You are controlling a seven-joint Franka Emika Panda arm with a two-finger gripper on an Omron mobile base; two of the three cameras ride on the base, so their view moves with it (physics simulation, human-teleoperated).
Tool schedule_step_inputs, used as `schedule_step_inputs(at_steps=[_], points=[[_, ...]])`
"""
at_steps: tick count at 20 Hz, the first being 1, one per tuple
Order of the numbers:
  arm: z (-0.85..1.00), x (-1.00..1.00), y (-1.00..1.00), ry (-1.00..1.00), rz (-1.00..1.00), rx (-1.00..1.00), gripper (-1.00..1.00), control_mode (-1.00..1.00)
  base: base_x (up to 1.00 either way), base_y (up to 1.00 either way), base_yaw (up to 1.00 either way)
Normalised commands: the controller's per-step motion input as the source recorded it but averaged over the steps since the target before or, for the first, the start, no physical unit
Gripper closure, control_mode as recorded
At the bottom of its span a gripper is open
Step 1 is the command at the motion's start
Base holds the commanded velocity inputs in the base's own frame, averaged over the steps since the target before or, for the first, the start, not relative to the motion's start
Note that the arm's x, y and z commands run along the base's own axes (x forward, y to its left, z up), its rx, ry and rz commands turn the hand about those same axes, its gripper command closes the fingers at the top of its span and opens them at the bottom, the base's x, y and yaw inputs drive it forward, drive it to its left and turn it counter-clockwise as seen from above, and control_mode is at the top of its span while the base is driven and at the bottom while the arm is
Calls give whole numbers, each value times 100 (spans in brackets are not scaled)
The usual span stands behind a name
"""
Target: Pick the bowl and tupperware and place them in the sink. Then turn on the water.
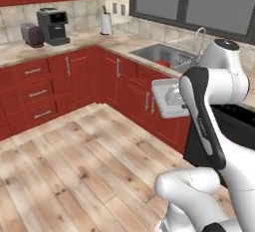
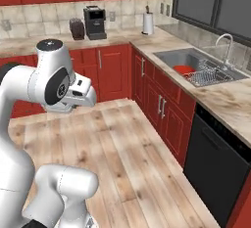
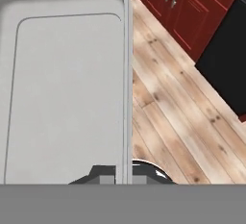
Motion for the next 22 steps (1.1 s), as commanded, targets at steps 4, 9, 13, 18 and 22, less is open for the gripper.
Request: schedule_step_inputs(at_steps=[4, 9, 13, 18, 22], points=[[0, 0, 0, 0, 0, 0, 100, 100, 96, 0, -50], [0, 0, 0, 0, 0, 0, 100, 100, 83, 0, -61], [0, 0, 0, 0, 0, 0, 100, 100, 97, 18, -53], [0, 0, 0, 0, 0, 0, 100, 100, 100, 59, -23], [0, 0, 0, 0, 0, 0, 100, 100, 100, 65, -16]])
